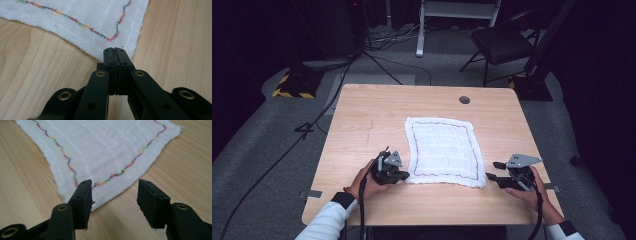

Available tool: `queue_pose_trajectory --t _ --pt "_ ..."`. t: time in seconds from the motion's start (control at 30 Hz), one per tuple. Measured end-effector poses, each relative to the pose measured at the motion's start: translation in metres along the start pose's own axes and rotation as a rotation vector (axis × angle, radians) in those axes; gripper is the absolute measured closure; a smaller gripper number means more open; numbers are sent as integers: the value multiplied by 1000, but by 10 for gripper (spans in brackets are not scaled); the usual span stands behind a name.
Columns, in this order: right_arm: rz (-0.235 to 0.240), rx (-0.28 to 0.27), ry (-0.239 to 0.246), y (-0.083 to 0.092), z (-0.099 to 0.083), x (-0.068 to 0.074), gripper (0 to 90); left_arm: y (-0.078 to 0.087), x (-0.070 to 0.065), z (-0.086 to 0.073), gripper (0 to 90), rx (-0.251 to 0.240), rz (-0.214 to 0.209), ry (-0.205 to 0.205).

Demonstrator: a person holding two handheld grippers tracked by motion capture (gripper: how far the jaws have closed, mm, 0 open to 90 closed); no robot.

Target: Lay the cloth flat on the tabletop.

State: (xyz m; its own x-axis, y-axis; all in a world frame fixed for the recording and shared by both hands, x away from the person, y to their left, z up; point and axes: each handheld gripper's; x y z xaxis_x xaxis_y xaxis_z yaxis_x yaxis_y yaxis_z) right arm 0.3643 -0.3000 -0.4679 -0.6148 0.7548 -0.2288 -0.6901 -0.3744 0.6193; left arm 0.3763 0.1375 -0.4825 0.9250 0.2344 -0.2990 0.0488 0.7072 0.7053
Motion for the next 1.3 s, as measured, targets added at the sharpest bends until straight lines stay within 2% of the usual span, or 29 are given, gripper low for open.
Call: queue_pose_trajectory --t 0.03,0.1,0.13,0.17,0.2,0.3,0.5,0.67,0.77,0.8,0.83,0.87,0.9,0.93,1.0,1.07,1.13,1.2,1.23,1.27,1.3 --pt "0 17 23 -10 3 5 457 -2 -1 0 888 16 -2 -4" --pt "3 26 27 -13 3 7 457 -3 -1 0 888 27 -1 -8" --pt "6 41 47 -20 4 12 482 -4 -1 0 889 29 -3 -7" --pt "6 41 47 -20 4 12 482 -4 -2 0 889 36 -4 0" --pt "-2 50 52 -23 1 15 522 -5 -1 -1 889 30 -11 5" --pt "-2 61 55 -24 -4 17 567 -5 -2 -1 890 36 -7 1" --pt "12 76 44 -16 -11 18 633 -5 -10 -4 891 44 -2 -8" --pt "15 89 53 -7 -17 20 616 -6 -18 -6 889 44 -7 -9" --pt "4 93 46 -4 -18 20 581 -5 -20 -4 851 19 15 -1" --pt "-2 89 35 -3 -19 19 553 -2 -17 -4 787 -9 27 17" --pt "-4 84 33 -2 -20 19 545 1 -15 -4 765 -24 30 22" --pt "-4 84 33 -2 -20 19 545 1 -15 -4 714 -24 30 22" --pt "-7 75 34 -1 -19 19 535 4 -13 -3 714 -43 48 30" --pt "-7 45 17 2 -15 17 513 9 -9 -1 624 -72 64 37" --pt "-7 22 4 2 -7 18 499 12 -3 3 527 -105 92 53" --pt "8 6 19 0 1 23 545 15 5 8 408 -121 129 77" --pt "32 -3 47 -3 6 30 543 16 10 11 306 -132 139 87" --pt "38 -1 65 -5 9 35 526 17 18 17 281 -149 165 95" --pt "49 -4 88 -9 15 43 500 19 27 22 240 -176 181 97" --pt "49 -4 88 -9 15 43 500 19 27 22 232 -176 181 97" --pt "55 -15 105 -14 23 50 475 18 29 24 223 -188 205 90"
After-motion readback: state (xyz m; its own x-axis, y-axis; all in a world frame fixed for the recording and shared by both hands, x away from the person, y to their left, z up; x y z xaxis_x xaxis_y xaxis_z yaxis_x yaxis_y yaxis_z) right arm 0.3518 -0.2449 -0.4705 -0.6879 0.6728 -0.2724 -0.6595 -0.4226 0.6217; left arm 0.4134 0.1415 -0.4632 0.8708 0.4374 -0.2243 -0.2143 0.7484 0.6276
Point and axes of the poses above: each handheld gripper's, and its own axes: y roughly backward along the jaws, z roughly out of its top, x roughly to its left, and after that the axes turned 15 degrees about -z, right-handed
